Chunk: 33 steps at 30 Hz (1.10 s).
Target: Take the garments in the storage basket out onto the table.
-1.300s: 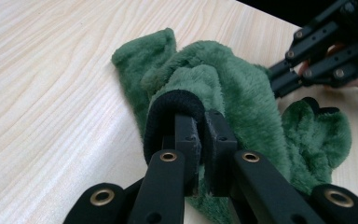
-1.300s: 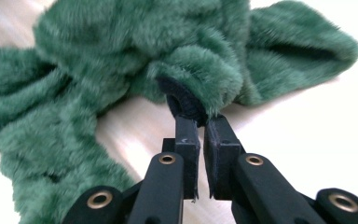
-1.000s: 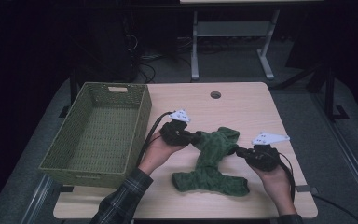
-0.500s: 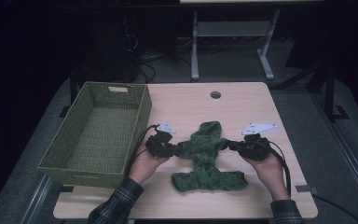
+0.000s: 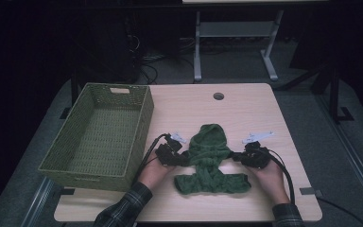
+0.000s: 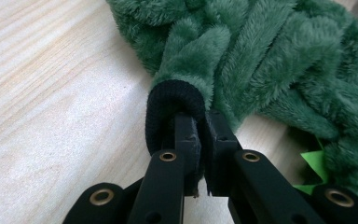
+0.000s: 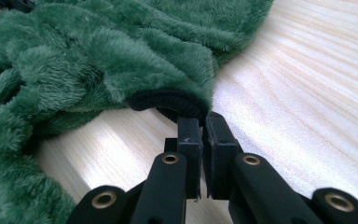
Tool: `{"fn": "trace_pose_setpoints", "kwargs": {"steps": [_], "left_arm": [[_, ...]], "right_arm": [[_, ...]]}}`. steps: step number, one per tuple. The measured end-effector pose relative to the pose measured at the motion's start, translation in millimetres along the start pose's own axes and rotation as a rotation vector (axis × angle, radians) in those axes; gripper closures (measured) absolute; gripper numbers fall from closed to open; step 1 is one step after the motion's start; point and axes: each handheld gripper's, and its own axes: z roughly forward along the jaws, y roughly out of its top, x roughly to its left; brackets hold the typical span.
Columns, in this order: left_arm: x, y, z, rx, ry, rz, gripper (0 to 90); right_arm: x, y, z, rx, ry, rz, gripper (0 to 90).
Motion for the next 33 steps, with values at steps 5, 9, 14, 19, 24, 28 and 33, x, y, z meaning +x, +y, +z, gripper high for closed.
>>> {"fn": "trace_pose_setpoints", "kwargs": {"steps": [5, 9, 14, 19, 24, 28, 33], "left_arm": [[-0.3, 1.5, -5.4, -0.008, 0.002, -0.005, 71.5], [-2.7, 9.2, -21.3, -0.04, 0.007, 0.005, 56.5], [-10.5, 23.5, -40.9, -0.107, 0.005, 0.033, 51.2], [-5.9, 42.0, -46.6, -0.149, 0.032, 0.045, 51.7], [9.5, 58.6, -29.1, -0.142, 0.049, 0.036, 52.4], [19.6, 65.6, -12.7, -0.155, 0.035, 0.019, 53.2], [24.6, 69.2, 1.8, -0.147, 0.035, 0.022, 53.1]], "right_arm": [[2.2, 0.8, -1.3, 0.005, -0.008, -0.018, 81.0], [4.3, 6.0, -15.0, -0.011, -0.014, -0.019, 68.6], [5.6, 16.9, -40.4, -0.078, -0.028, -0.026, 65.7], [2.5, 32.5, -42.8, -0.082, -0.025, -0.021, 64.5], [-5.3, 50.6, -25.5, -0.057, -0.032, -0.011, 63.8], [-17.3, 62.1, -9.3, -0.055, -0.04, 0.022, 63.4], [-27.1, 69.1, 12.6, -0.028, -0.031, 0.052, 63.4]]}}
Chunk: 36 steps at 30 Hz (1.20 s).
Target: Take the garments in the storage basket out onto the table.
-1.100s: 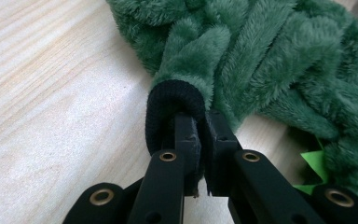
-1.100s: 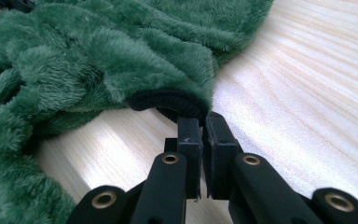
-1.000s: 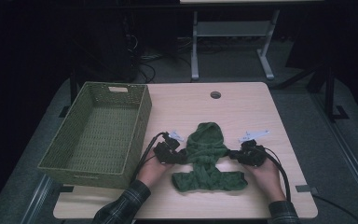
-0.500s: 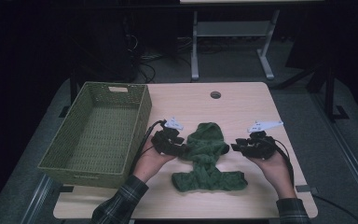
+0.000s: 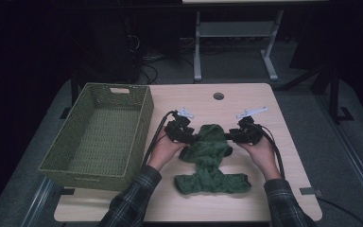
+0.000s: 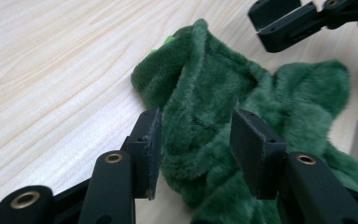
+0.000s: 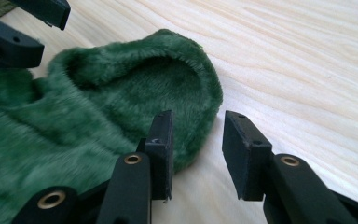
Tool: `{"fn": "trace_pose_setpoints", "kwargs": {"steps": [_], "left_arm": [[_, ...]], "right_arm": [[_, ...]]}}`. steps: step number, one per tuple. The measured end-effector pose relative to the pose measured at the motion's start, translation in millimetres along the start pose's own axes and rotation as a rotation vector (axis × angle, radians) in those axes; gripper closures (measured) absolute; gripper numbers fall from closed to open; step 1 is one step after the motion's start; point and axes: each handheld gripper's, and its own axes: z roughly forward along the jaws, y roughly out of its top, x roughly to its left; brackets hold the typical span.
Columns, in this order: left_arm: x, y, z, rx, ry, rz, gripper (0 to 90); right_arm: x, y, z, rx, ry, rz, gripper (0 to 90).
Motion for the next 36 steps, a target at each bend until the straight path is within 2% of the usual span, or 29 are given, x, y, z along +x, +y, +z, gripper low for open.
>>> {"fn": "trace_pose_setpoints", "kwargs": {"steps": [3, 9, 12, 15, 18, 21, 25, 27, 28, 29, 32, 34, 36], "left_arm": [[2.6, -0.5, 4.8, 0.006, 0.008, 0.002, 53.1], [6.2, -3.6, 10.3, 0.025, 0.024, 0.005, 53.1], [6.8, -4.5, 12.6, 0.038, 0.024, 0.003, 53.1], [7.7, -6.4, 16.1, 0.054, 0.014, 0.0, 54.2], [8.0, -8.1, 20.3, 0.074, 0.009, -0.002, 57.1], [9.2, -8.6, 23.4, 0.096, 0.01, 0.002, 61.8], [12.0, -8.3, 26.0, 0.119, 0.025, 0.004, 72.0], [13.0, -8.6, 27.6, 0.138, 0.043, 0.027, 79.3], [13.3, -9.0, 28.1, 0.143, 0.05, 0.026, 80.2], [14.8, -9.2, 28.1, 0.136, 0.056, 0.023, 79.2], [18.2, -9.1, 27.1, 0.105, 0.049, -0.001, 64.0], [18.3, -8.8, 27.8, 0.111, 0.034, 0.004, 62.8], [17.3, -8.6, 30.8, 0.119, 0.037, 0.021, 60.2]], "right_arm": [[-3.5, 0.9, 9.5, 0.008, -0.005, 0.009, 63.3], [-11.6, -6.7, 25.7, 0.05, 0.037, 0.046, 63.0], [-11.7, -7.6, 28.8, 0.054, 0.052, 0.042, 63.4], [-11.3, -7.9, 31.7, 0.049, 0.076, 0.041, 67.2], [-10.1, -8.0, 33.8, 0.047, 0.083, 0.018, 78.9], [-7.0, -7.6, 35.0, 0.053, 0.078, -0.006, 85.7], [-3.9, -6.8, 34.2, 0.048, 0.065, -0.04, 86.8], [-2.3, -5.8, 32.3, 0.037, 0.066, -0.046, 86.8], [-1.9, -5.2, 31.0, 0.035, 0.065, -0.05, 86.8], [-1.4, -4.8, 29.8, 0.03, 0.066, -0.053, 86.8], [0.0, -4.2, 28.2, 0.018, 0.07, -0.062, 86.8], [1.1, -3.9, 28.0, 0.022, 0.068, -0.07, 86.8], [2.4, -3.5, 28.1, 0.019, 0.064, -0.075, 86.8]]}}
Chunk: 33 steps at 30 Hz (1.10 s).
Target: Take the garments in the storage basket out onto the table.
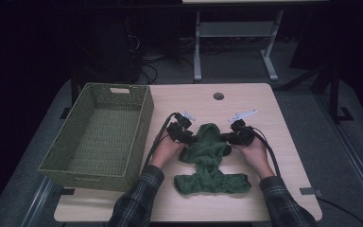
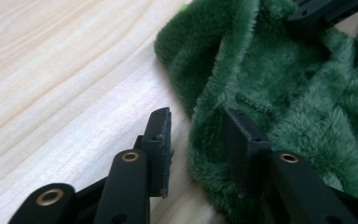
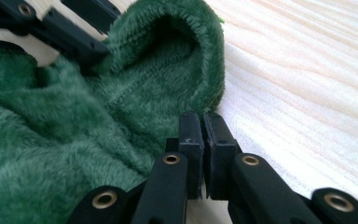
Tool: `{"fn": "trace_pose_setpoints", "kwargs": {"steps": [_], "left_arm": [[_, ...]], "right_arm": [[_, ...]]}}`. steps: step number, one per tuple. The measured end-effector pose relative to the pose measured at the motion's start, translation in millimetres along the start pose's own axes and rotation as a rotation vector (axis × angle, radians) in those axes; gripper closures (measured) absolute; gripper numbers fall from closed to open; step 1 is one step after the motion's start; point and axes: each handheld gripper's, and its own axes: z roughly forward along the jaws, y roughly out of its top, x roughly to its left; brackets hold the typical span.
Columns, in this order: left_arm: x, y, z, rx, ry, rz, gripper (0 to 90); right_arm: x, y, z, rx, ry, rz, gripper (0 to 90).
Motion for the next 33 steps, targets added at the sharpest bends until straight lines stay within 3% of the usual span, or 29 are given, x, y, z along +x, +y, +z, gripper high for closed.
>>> {"fn": "trace_pose_setpoints", "kwargs": {"steps": [6, 8, 10, 17, 20, 23, 28, 31, 33], "left_arm": [[-2.8, 0.8, 8.1, -0.004, -0.043, -0.015, 62.6], [-4.6, 1.3, 8.3, 0.02, -0.044, 0.016, 72.4], [-5.5, 1.7, 6.9, 0.019, -0.039, 0.014, 80.4], [3.9, -5.0, -16.4, -0.085, 0.005, -0.03, 84.3], [7.6, -10.8, -18.1, -0.104, 0.03, -0.032, 85.9], [10.8, -15.2, -14.1, -0.115, 0.042, -0.033, 86.0], [5.4, -11.8, -3.1, -0.117, 0.051, 0.015, 86.2], [0.8, -7.6, 5.0, -0.09, 0.089, 0.063, 85.9], [2.0, -6.9, 10.1, -0.087, 0.102, 0.056, 84.8]], "right_arm": [[2.0, 3.1, -6.8, -0.025, -0.009, -0.007, 87.1], [1.6, 4.1, -11.3, -0.037, -0.011, -0.006, 87.2], [1.1, 4.3, -14.6, -0.043, -0.023, -0.007, 87.2], [-3.6, 2.3, -28.5, -0.052, -0.065, -0.022, 87.3], [-6.9, 0.4, -32.0, -0.06, -0.072, -0.012, 87.5], [-9.5, -1.8, -27.4, -0.035, -0.087, -0.019, 87.9], [-16.9, -5.0, -18.6, 0.018, -0.159, -0.021, 88.7], [-25.9, -9.3, -16.4, 0.028, -0.165, 0.011, 88.7], [-28.9, -11.4, -14.2, 0.035, -0.162, 0.021, 88.7]]}}
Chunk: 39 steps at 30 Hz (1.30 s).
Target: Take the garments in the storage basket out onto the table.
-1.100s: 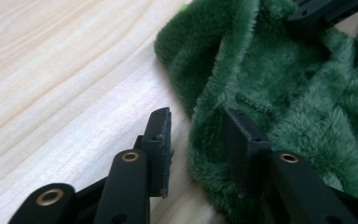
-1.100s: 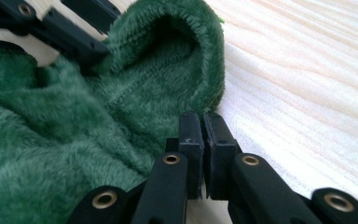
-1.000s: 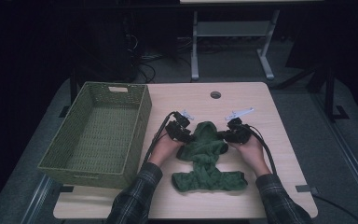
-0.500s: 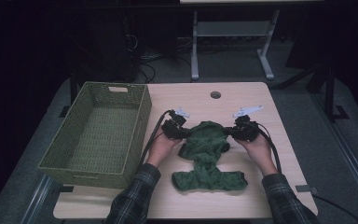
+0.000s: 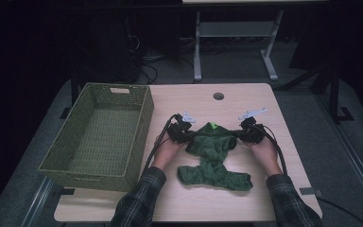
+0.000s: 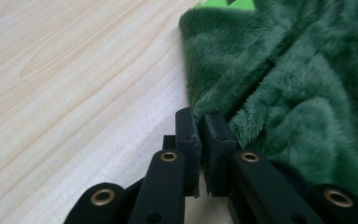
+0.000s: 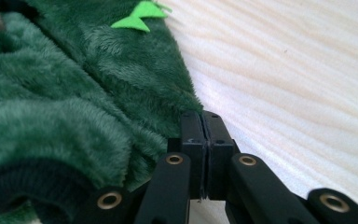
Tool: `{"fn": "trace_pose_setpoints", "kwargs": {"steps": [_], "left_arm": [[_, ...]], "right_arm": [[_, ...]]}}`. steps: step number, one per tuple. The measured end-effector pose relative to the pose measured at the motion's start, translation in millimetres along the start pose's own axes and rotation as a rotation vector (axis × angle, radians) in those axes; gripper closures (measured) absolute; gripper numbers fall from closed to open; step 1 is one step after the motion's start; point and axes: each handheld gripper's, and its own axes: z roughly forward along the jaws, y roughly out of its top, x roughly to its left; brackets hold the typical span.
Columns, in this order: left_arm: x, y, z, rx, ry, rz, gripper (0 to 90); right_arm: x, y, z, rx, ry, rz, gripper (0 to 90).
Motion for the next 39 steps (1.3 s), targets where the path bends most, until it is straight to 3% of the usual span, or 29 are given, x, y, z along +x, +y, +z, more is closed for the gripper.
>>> {"fn": "trace_pose_setpoints", "kwargs": {"steps": [5, 7, 11, 16, 20, 24, 27, 31, 39], "left_arm": [[5.8, -1.5, 2.5, -0.017, -0.014, -0.059, 75.4], [9.6, -1.0, -2.2, -0.009, -0.045, -0.08, 68.1], [14.8, 4.2, -22.5, -0.061, -0.058, -0.111, 60.4], [12.2, 9.2, -47.4, -0.074, -0.095, -0.124, 53.6], [2.3, 6.2, -64.6, -0.096, -0.119, -0.116, 46.0], [-11.9, -1.2, -77.7, -0.1, -0.122, -0.081, 36.4], [-22.5, -9.2, -87.3, -0.087, -0.11, -0.049, 26.4], [-34.8, -23.7, -98.1, -0.083, -0.104, -0.036, 18.1], [-55.0, -57.3, -112.7, -0.087, -0.086, 0.001, 13.2]], "right_arm": [[1.0, -2.3, 3.8, 0.005, 0.003, 0.003, 86.8], [0.2, -1.8, 2.2, 0.003, 0.008, 0.005, 77.9], [-1.8, 2.7, -15.1, -0.066, 0.026, 0.032, 70.7], [-0.9, 7.2, -38.8, -0.132, 0.027, 0.036, 67.6], [-0.8, 4.3, -46.4, -0.122, 0.051, 0.057, 62.2], [5.0, 2.3, -52.1, -0.108, 0.071, 0.057, 57.0], [14.3, 3.0, -56.4, -0.108, 0.089, 0.046, 55.3], [29.1, 2.0, -60.2, -0.13, 0.114, 0.019, 54.9], [52.9, -0.3, -64.0, -0.131, 0.167, -0.01, 53.8]]}}
